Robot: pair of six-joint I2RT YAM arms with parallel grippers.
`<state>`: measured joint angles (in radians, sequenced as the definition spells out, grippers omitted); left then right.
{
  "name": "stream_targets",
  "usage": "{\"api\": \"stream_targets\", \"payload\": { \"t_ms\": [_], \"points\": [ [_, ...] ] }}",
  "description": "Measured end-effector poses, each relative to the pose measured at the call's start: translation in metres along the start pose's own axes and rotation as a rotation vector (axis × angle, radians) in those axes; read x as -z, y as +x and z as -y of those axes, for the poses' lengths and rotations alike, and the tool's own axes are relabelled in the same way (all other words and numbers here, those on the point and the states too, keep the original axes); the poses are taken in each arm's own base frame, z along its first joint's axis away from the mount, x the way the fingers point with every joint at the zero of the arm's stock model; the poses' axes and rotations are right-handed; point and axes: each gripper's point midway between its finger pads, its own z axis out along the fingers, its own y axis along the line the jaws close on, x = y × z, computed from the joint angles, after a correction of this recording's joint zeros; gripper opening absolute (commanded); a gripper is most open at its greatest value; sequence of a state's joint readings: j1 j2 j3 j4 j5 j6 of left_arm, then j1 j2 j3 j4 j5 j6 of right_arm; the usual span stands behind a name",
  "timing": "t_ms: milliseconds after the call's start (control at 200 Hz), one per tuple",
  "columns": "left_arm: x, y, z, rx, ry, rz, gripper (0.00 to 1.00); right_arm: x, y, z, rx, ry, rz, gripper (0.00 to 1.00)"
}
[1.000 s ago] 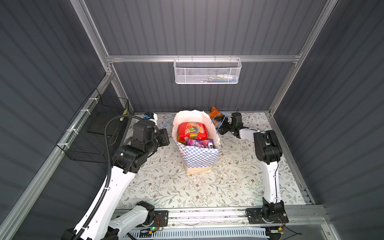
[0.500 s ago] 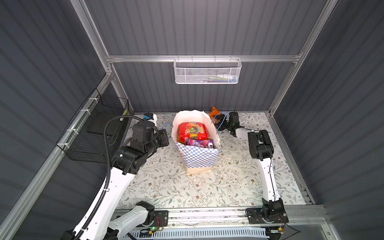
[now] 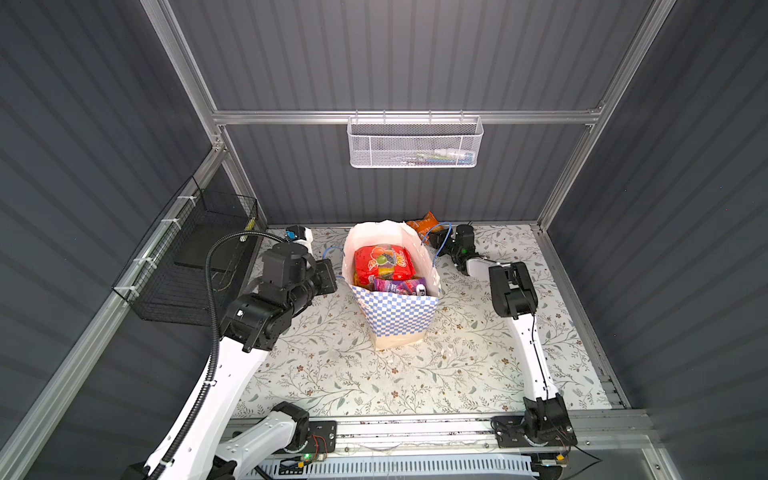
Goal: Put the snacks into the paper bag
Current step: 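Grasp the orange chip pouch with the right gripper and lift it, then carry the orange pouch over the paper bag with the right gripper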
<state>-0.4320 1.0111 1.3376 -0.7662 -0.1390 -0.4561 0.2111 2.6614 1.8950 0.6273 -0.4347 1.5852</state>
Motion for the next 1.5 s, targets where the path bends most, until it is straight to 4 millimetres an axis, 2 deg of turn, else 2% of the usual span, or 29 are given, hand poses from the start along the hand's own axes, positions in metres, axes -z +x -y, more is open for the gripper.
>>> {"api": "stream_targets", "payload": {
  "t_ms": [140,295,475,650,821,951,1121,1201,1306,1416,1501],
  "points": [
    [0.000,0.001,0.000,-0.001,0.000,-0.002,0.00,0.027,0.002,-0.014,0.032,-0.028,0.014,0.00],
    [0.000,0.002,0.001,-0.001,0.006,-0.006,0.00,0.071,0.010,-0.067,0.105,-0.140,0.014,0.00],
    [0.000,0.004,0.005,-0.010,0.031,-0.017,0.00,0.153,0.028,-0.141,0.234,-0.301,0.032,0.00],
    [-0.001,0.004,0.005,-0.035,0.031,-0.014,0.00,0.231,0.050,-0.189,0.350,-0.406,0.073,0.00],
    [-0.001,0.015,-0.002,-0.057,0.027,-0.008,0.00,0.296,0.090,-0.234,0.484,-0.487,0.088,0.00],
    [0.003,0.014,-0.002,-0.066,0.040,0.020,0.00,0.344,0.124,-0.272,0.623,-0.507,0.122,0.00],
    [0.010,0.016,-0.003,-0.067,0.058,0.051,0.00,0.407,0.190,-0.315,0.809,-0.555,0.132,0.00],
    [0.013,0.016,-0.002,-0.065,0.071,0.064,0.00,0.421,0.221,-0.332,0.876,-0.579,0.089,0.00],
    [0.016,0.013,0.001,-0.064,0.087,0.078,0.00,0.422,0.260,-0.340,0.941,-0.574,-0.003,0.00],
    [0.016,0.013,0.002,-0.064,0.093,0.083,0.00,0.403,0.291,-0.333,0.999,-0.508,-0.101,0.00],
    [0.016,0.013,0.001,-0.064,0.093,0.083,0.00,0.376,0.308,-0.313,1.038,-0.415,-0.165,0.00]
  ]
}}
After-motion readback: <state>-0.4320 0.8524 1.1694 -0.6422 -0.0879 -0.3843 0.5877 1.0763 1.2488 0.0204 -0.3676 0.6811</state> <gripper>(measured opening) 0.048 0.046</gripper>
